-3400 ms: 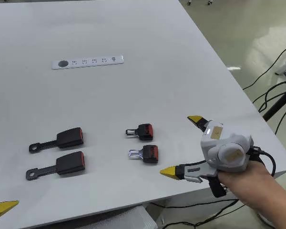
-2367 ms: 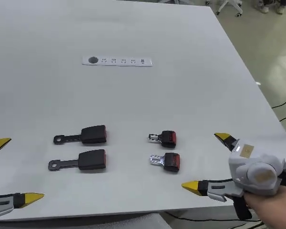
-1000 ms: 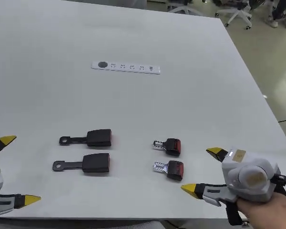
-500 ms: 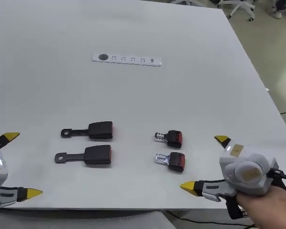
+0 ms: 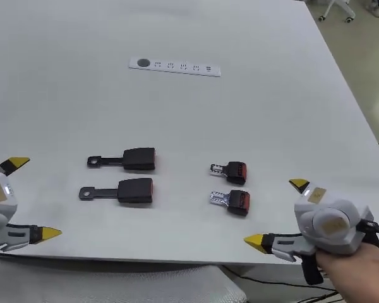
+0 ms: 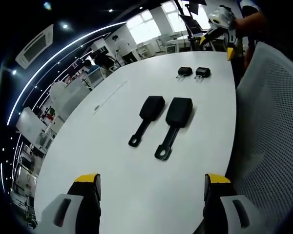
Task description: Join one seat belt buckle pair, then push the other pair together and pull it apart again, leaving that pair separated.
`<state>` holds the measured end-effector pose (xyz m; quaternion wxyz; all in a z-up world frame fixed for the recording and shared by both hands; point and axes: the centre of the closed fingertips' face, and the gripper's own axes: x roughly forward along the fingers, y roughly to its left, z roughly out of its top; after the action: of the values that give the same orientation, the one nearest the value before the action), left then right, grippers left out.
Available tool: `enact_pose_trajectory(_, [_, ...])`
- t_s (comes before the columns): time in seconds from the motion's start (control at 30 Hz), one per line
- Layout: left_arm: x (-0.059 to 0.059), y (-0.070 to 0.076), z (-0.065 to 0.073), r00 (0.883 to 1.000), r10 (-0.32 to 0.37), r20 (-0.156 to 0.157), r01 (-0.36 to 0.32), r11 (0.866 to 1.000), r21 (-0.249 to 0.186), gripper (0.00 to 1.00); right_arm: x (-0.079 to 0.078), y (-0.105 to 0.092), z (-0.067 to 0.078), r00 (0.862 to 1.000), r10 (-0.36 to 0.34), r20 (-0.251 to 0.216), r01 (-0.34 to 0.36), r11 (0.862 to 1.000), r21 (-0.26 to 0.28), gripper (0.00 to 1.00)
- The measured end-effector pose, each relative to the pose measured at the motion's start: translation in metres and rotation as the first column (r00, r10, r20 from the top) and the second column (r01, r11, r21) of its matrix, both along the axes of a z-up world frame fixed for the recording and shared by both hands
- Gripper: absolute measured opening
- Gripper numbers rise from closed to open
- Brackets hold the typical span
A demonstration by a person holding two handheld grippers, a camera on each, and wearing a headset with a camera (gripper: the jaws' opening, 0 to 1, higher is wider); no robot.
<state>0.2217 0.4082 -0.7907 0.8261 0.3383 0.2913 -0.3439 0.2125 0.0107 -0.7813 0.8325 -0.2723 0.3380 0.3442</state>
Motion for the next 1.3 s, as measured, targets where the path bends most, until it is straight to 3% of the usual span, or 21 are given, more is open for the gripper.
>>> enact_pose_trajectory(0.27, [-0.002,0.003,-0.005,1.0,-0.025,-0.002,0.026,0.999,0.04,0.92,-0.001,-0.002,0.004,1.0,0.01,0.006,-0.01,1.0,0.003,0.88])
enact_pose_trajectory(0.37, [-0.002,0.007,-0.011,0.999,-0.003,-0.033,0.005,0.999,0.045,1.0,-0.002,-0.004,0.004,1.0,0.021,0.009,-0.021,1.0,-0.014,0.87])
enact_pose_trajectory(0.4, [-0.003,0.008,-0.013,0.999,-0.012,-0.036,0.014,0.998,0.063,0.99,-0.001,-0.005,0.005,0.999,0.031,0.016,-0.031,0.999,-0.021,0.87])
enact_pose_trajectory(0.57, [-0.008,0.006,-0.015,0.997,-0.041,-0.059,0.045,0.997,0.067,0.94,-0.002,-0.006,0.003,0.999,0.04,0.005,-0.04,0.999,-0.027,0.82])
enact_pose_trajectory(0.7, [-0.01,0.0,-0.012,0.995,-0.032,-0.096,0.032,0.999,-0.006,0.93,0.001,-0.005,0.007,0.997,0.07,0.014,-0.069,0.997,-0.042,0.82])
enact_pose_trajectory(0.83, [-0.013,-0.001,-0.015,0.99,-0.068,-0.126,0.072,0.997,0.027,0.93,0.003,-0.005,0.007,0.993,0.115,0.006,-0.115,0.991,-0.068,0.82])
enact_pose_trajectory(0.87, [-0.014,-0.002,-0.015,0.987,-0.082,-0.141,0.087,0.996,0.035,0.92,0.002,-0.005,0.006,0.991,0.134,0.0,-0.134,0.988,-0.082,0.81])
enact_pose_trajectory(1.03, [-0.01,-0.018,-0.008,0.977,-0.141,-0.161,0.15,0.987,0.051,0.88,0.004,-0.01,0.002,0.983,0.185,-0.004,-0.183,0.971,-0.151,0.78])
enact_pose_trajectory(1.17, [-0.002,-0.028,-0.005,0.975,-0.168,-0.144,0.18,0.981,0.075,0.86,0.002,-0.007,0.001,0.98,0.198,-0.024,-0.199,0.971,-0.135,0.74])
enact_pose_trajectory(1.3, [0.003,-0.038,-0.004,0.971,-0.19,-0.148,0.203,0.976,0.076,0.83,0.0,0.0,-0.004,0.971,0.237,-0.041,-0.24,0.961,-0.135,0.72])
